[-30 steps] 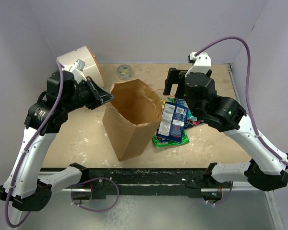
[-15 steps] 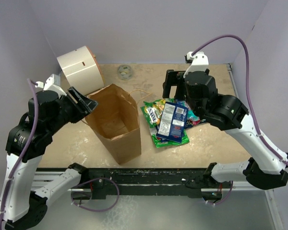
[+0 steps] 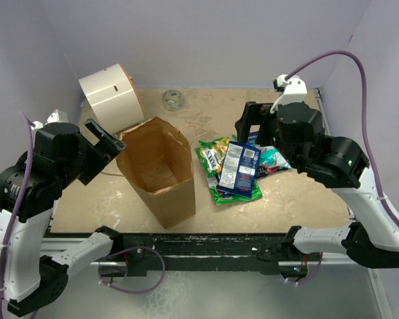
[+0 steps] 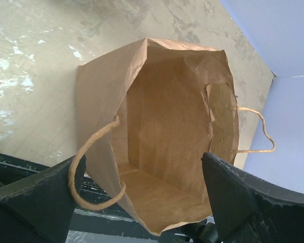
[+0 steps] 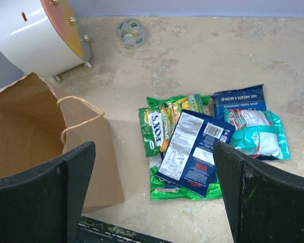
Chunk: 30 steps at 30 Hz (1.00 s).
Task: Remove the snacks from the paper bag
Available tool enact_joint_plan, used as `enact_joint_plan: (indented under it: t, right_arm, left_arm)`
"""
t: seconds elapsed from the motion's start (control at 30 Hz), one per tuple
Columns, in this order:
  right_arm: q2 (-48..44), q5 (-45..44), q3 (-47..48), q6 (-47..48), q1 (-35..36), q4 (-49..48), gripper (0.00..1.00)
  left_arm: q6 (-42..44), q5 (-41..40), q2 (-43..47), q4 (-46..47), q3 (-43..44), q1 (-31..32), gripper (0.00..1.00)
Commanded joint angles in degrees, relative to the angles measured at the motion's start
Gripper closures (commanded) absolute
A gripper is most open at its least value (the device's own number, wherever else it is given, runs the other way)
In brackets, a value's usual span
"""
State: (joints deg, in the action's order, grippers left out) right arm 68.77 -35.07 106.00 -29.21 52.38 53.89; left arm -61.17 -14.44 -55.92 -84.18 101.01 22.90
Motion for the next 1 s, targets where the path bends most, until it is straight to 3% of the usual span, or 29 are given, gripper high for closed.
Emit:
enact_joint_plan:
  t: [0.0,0.27,0.43,0.57,0.87,0.97]
  right_arm:
    - [0.30,-1.19,5.42,-3.05,0.00,7.12,0.00]
    - [-4.19,0.76,6.90,-6.97,0.00,8.48,0.00]
    - [-7.83,7.52,5.82,-4.27,0.02,-0.83,0.00]
    - [-9.36,11.19,5.66,-2.13,0.00,-9.98,0.00]
    - [-11.40,7.76,5.45,0.46,0.00,-20.06,0.01]
    - [-11.99,4.92,4.18,0.26,0.00,-18.98,0.01]
  left_arm:
    - [-0.57,-4.21,1.85,-4.41,4.79,-0.27,0.01]
    - [2.82,-11.41,6.66,-2.25,7.76,-0.21,0.01]
    - [29.25,-6.11,10.46,27.32,7.94,-0.12,0.01]
    - [38.84,-2.41,8.40,40.93,9.13,-0.13,0.01]
    - [40.73,2.65,4.61,47.68,10.56,-0.07,0.01]
    - [40.99,2.54,4.40,46.88,10.48,-0.06,0.01]
